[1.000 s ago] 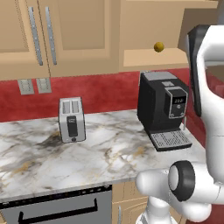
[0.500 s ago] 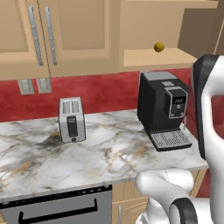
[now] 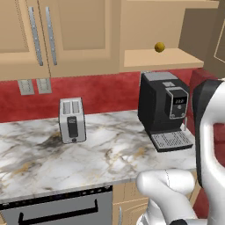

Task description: Pick the lemon from the counter and place it in the cabinet. Then close the cabinet.

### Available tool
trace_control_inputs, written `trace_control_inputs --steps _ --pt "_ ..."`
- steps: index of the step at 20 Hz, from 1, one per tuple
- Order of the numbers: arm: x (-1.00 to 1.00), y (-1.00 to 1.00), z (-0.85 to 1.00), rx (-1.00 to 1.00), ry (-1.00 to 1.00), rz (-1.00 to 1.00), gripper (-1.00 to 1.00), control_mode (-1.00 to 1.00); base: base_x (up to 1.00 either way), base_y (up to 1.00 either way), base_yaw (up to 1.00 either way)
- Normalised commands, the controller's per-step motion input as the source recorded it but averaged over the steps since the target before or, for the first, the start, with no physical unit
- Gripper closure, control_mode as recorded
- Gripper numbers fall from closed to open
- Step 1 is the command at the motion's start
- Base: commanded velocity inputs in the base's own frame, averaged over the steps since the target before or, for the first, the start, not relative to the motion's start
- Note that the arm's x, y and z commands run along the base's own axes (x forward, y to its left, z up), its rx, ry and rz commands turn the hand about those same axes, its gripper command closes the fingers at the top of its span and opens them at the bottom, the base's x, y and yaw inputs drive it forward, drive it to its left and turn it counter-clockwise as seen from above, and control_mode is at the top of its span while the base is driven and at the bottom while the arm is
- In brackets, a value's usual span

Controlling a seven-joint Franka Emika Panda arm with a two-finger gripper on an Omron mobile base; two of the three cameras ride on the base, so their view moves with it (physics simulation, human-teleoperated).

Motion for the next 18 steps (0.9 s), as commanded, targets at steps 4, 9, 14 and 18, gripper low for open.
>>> trace_control_inputs --steps 4,9,14,18 --pt "-0.45 -0.24 0.42 0.08 0.05 -0.24 -1.00 -1.00 0.00 0.00 0.00" --pt "-0.35 -0.37 0.28 0.03 0.01 -0.15 -1.00 -1.00 0.00 0.00 0.00" --pt "-0.08 -0.53 -0.01 0.00 0.00 0.00 -1.00 -1.00 0.00 0.00 0.00" --pt "0.00 -0.46 -0.45 0.00 -0.06 0.07 -1.00 -1.00 0.00 0.00 0.00"
